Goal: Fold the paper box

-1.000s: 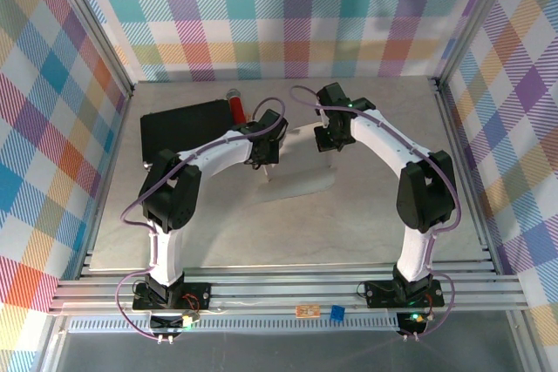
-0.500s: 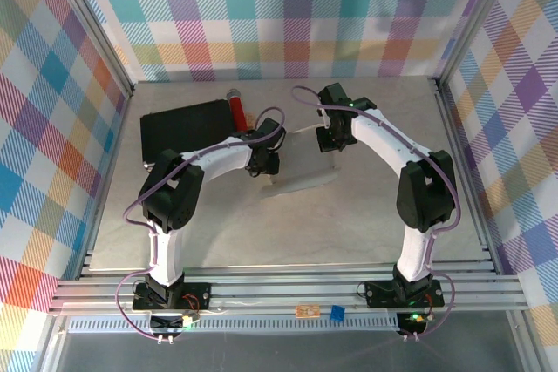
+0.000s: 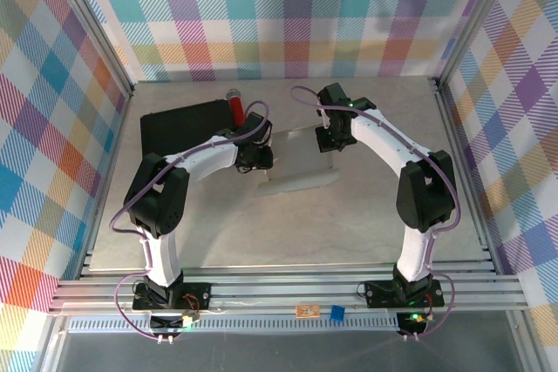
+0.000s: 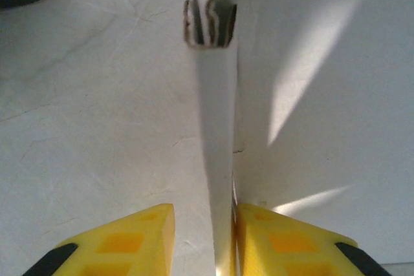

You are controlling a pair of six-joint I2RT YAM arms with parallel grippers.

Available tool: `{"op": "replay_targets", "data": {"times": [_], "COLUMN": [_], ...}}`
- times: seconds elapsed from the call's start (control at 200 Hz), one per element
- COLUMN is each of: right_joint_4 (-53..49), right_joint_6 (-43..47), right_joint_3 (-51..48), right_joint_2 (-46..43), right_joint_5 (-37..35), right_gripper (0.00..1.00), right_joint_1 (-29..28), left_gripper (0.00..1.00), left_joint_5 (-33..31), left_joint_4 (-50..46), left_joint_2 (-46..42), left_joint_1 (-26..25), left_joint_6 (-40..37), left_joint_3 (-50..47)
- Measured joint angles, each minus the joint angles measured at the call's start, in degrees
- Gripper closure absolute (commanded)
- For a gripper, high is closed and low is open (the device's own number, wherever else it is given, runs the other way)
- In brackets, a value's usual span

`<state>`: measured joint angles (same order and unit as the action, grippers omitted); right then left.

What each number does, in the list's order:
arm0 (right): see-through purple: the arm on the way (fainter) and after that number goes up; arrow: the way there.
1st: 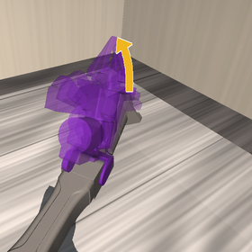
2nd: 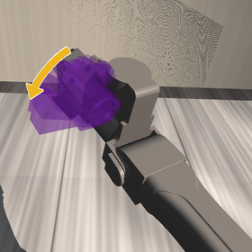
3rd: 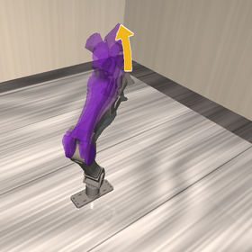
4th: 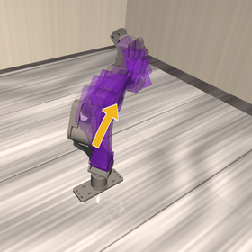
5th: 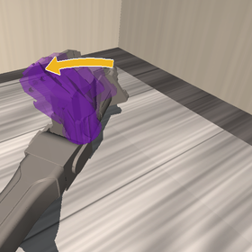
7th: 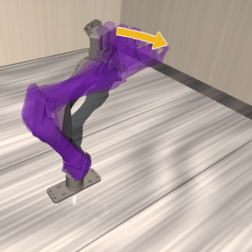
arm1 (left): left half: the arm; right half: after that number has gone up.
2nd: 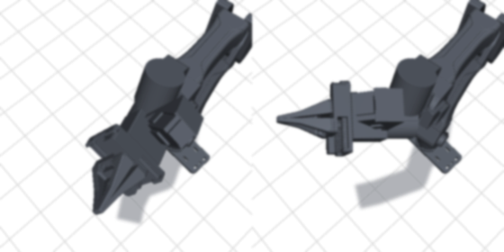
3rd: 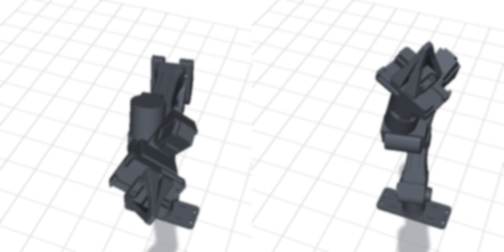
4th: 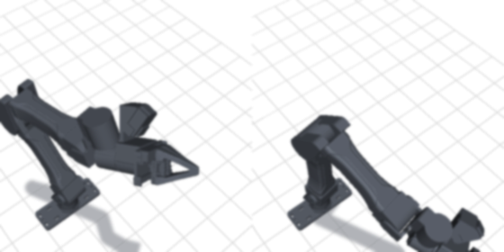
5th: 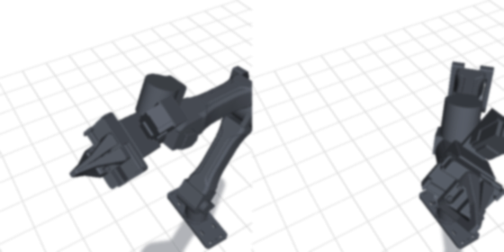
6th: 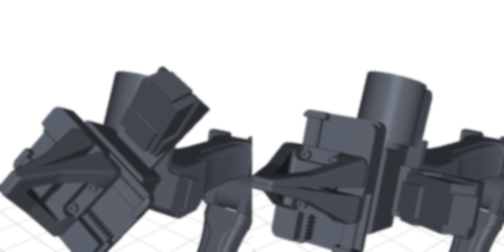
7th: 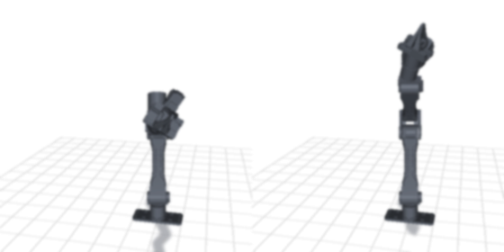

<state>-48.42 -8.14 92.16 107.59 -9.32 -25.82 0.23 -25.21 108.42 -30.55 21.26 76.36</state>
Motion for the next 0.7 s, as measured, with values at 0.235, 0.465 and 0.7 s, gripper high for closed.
{"op": "replay_targets", "data": {"times": [0.235,0.465,0.7], "right_joint_4": [-0.33,-0.24,-0.48], "right_joint_6": [0.00,-1.38,-6.01], "right_joint_3": [0.00,0.22,0.68], "right_joint_2": [0.04,0.28,0.31], "right_joint_5": [0.02,0.02,-3.45], "right_gripper": [1.00,1.00,1.00], "right_joint_1": [-0.04,-0.09,-2.03], "left_gripper": [1.00,1.00,1.00], "left_joint_5": [1.95,-4.44,-18.88], "left_joint_4": [1.75,-2.36,-10.84], "left_joint_2": [1.25,2.27,4.48], "left_joint_1": [0.00,-1.68,-5.38], "left_joint_6": [0.66,-0.07,0.44], "left_joint_3": [0.02,3.87,10.34]}}
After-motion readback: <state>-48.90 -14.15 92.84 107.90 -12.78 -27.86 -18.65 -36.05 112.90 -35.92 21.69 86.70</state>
